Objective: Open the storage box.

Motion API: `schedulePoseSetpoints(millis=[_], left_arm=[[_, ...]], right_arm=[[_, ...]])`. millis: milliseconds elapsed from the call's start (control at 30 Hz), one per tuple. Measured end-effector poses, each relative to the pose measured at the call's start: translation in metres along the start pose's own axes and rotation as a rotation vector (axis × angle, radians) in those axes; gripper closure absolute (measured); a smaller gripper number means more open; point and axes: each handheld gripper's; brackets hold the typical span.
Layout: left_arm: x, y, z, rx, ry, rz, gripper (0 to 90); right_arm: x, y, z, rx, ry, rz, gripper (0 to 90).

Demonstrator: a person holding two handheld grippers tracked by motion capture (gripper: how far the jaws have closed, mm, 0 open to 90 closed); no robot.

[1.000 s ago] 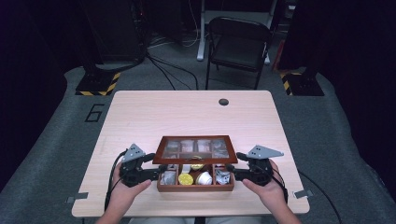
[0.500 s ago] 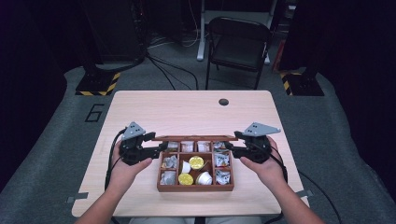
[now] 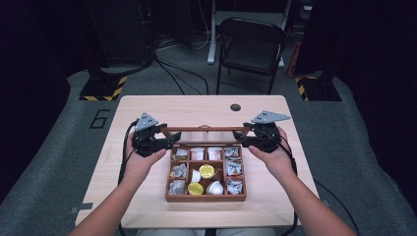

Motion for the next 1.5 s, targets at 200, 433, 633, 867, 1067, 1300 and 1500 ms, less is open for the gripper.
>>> schedulePoseSetpoints(millis=[200, 433, 633, 867, 1067, 1300, 1500], left_arm=[[0.017, -0.001, 0.004, -0.021, -0.017, -0.001, 33.6], [0.030, -0.001, 0.009, -0.056, -0.012, -0.002, 33.5], [0.042, 0.000, 0.012, -0.071, 0.000, -0.009, 32.2], [0.055, 0.004, 0.014, -0.059, -0.004, 0.006, 31.9], [0.062, 0.006, 0.019, -0.069, 0.016, 0.002, 32.6], [0.070, 0.011, 0.019, -0.066, 0.023, 0.016, 32.3], [0.075, 0.013, 0.020, -0.074, 0.016, 0.026, 32.4]], right_arm=[[0.006, -0.009, -0.011, 0.038, 0.012, -0.019, 47.0], [0.012, -0.014, -0.021, 0.070, 0.013, -0.040, 41.1], [0.028, -0.004, -0.031, 0.070, 0.001, -0.031, 36.3], [0.041, 0.008, -0.040, 0.083, -0.015, -0.041, 36.3], [0.052, 0.021, -0.048, 0.111, -0.016, -0.028, 35.9], [0.065, 0.038, -0.054, 0.137, -0.026, 0.006, 36.0], [0.072, 0.046, -0.057, 0.144, -0.016, -0.004, 39.5]])
Point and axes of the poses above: each handheld gripper's, and its own axes: x roughly forward along the jaws, y roughly out of its underside, z roughly to its left, and after that the axes turned 13 degrees about -y, right-handed
